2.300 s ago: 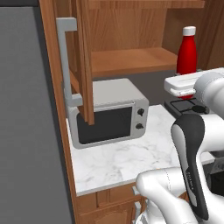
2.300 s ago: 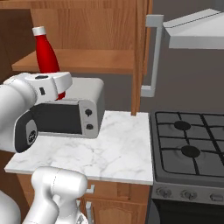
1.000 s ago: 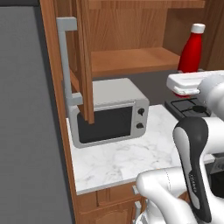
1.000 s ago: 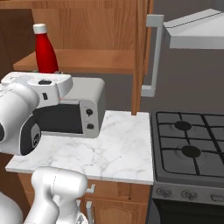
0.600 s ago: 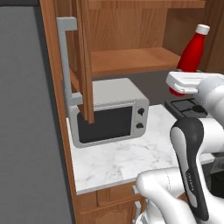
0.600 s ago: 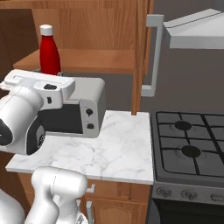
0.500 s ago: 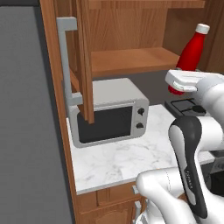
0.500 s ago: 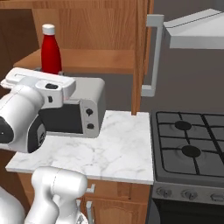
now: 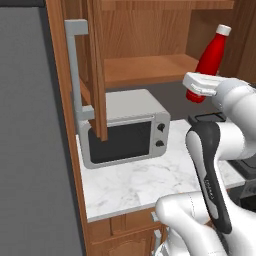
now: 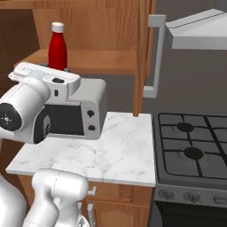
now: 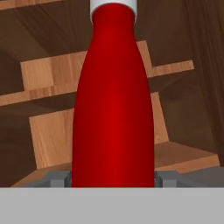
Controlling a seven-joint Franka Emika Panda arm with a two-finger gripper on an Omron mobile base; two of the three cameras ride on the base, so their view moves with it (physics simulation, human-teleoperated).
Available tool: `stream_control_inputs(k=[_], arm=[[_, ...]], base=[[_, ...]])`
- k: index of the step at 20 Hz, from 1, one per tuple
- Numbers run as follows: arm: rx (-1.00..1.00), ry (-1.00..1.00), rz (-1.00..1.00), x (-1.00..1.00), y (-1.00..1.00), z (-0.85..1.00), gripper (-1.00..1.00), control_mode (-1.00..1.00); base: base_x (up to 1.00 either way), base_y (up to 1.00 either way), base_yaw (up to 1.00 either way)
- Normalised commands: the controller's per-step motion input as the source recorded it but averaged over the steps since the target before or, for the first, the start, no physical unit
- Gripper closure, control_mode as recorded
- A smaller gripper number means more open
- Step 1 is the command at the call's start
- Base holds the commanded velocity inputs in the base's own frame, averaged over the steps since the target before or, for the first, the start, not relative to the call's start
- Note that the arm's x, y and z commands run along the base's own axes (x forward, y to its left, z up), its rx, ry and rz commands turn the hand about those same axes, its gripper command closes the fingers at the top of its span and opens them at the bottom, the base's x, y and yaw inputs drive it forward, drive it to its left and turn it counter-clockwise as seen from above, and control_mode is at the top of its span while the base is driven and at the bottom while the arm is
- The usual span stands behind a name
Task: Pick the water bottle, can from the counter and place them in the open cabinet.
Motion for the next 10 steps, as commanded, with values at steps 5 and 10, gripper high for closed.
stream_control_inputs(k=[5,10], arm=[[0.00,0.00,0.00,0.34,0.00,-0.02,1.00,-1.00],[0.00,0.00,0.00,0.34,0.00,0.00,1.00,-1.00]], base=[[0.00,0.00,0.00],[0.00,0.00,0.00]])
